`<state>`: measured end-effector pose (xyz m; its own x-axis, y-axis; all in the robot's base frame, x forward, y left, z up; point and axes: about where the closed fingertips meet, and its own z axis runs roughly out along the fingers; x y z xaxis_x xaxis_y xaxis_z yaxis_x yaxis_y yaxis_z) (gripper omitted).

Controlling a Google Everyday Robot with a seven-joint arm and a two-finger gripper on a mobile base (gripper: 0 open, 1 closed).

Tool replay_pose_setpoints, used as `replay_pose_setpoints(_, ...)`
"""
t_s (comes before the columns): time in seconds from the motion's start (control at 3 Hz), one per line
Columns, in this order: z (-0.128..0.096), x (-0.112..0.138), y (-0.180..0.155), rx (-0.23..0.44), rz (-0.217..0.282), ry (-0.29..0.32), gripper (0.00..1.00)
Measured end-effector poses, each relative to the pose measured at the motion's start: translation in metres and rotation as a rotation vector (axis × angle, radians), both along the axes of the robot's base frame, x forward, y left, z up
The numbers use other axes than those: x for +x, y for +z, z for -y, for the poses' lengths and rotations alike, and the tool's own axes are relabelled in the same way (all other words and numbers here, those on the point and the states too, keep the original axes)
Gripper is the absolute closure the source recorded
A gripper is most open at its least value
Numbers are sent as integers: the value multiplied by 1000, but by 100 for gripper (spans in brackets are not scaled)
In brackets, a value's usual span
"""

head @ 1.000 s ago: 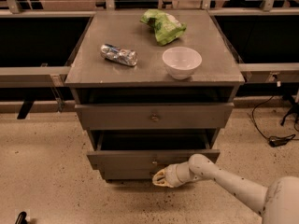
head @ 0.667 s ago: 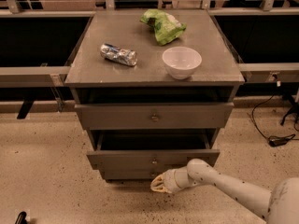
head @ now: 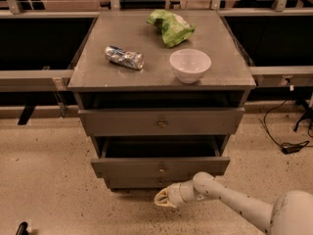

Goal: Close middle drawer

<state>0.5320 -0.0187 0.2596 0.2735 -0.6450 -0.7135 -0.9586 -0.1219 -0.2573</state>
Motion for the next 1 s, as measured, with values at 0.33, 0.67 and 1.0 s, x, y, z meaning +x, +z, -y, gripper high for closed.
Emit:
replay_pose_setpoints(0.33, 3, 18, -20, -1, 0, -24, 100)
replay_pose_setpoints(0.67, 12, 41, -34, -11, 0, -41, 100)
replay_pose_setpoints(1.0, 9, 63, -48, -12, -1, -22, 100)
